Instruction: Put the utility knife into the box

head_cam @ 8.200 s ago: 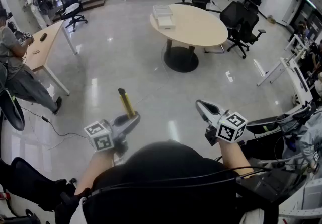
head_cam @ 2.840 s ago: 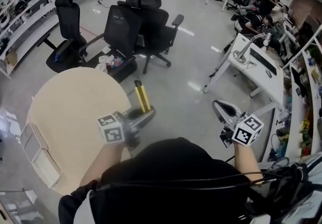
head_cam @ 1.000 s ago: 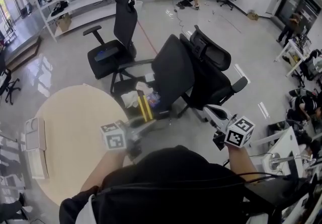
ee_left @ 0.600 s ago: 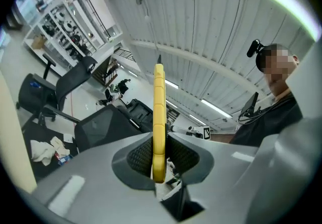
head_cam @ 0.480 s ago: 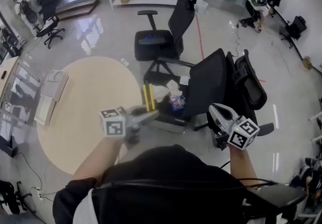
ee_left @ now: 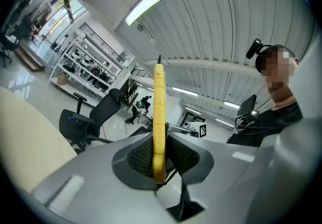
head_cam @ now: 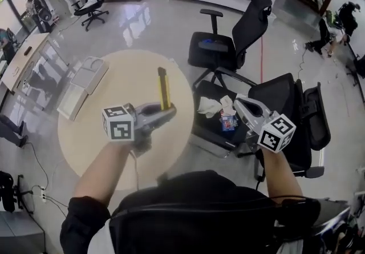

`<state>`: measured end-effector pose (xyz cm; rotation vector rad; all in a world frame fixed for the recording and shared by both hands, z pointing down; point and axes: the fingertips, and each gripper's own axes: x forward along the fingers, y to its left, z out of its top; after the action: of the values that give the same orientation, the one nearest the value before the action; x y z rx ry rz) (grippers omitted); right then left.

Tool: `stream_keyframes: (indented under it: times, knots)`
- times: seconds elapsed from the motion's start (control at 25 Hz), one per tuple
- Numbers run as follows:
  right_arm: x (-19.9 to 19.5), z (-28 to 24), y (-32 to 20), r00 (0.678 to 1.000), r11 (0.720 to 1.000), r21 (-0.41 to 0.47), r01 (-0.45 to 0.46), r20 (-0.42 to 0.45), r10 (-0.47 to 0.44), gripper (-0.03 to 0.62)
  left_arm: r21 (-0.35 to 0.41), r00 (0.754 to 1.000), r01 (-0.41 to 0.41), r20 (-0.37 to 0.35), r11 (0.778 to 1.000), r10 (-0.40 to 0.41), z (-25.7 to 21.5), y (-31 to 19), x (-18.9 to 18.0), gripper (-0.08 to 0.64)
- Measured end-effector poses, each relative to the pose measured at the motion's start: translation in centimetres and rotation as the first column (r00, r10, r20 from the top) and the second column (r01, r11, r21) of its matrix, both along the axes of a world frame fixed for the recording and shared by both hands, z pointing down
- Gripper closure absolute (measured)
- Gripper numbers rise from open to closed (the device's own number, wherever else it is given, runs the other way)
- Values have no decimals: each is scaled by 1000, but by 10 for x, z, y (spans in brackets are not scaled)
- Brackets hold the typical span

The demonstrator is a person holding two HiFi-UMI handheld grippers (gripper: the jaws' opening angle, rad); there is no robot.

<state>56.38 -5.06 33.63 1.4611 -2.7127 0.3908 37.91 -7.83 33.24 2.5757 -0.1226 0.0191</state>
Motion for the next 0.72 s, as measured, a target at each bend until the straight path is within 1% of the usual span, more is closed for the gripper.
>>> stream_keyframes:
  times: [0.2, 0.32, 0.48, 0.56, 0.64, 0.72]
  knots:
    - [-98, -17, -96, 999, 999, 22, -35, -9, 35, 577, 17, 999, -27, 47, 999, 26, 0, -86, -107, 492]
    - [-153, -16, -149, 999, 999, 34, -29, -42, 30, 577, 31, 998, -9, 69, 999, 7, 12, -143, -171, 492]
    - [-230, -5, -212, 996, 999, 27, 31, -87, -28, 577, 4, 994, 67, 90, 998, -67, 42, -203, -253, 492]
    - [-278, -4, -246, 993, 997, 30, 67, -98, -64, 577, -20, 988, 112, 106, 994, -109, 55, -232, -304, 492]
    - [-323, -5, -277, 989, 994, 39, 102, -110, -98, 576, -39, 980, 161, 127, 986, -155, 67, -258, -354, 492]
    - [-347, -1, -295, 983, 989, 52, 140, -123, -133, 577, -44, 966, 216, 155, 976, -207, 81, -275, -385, 492]
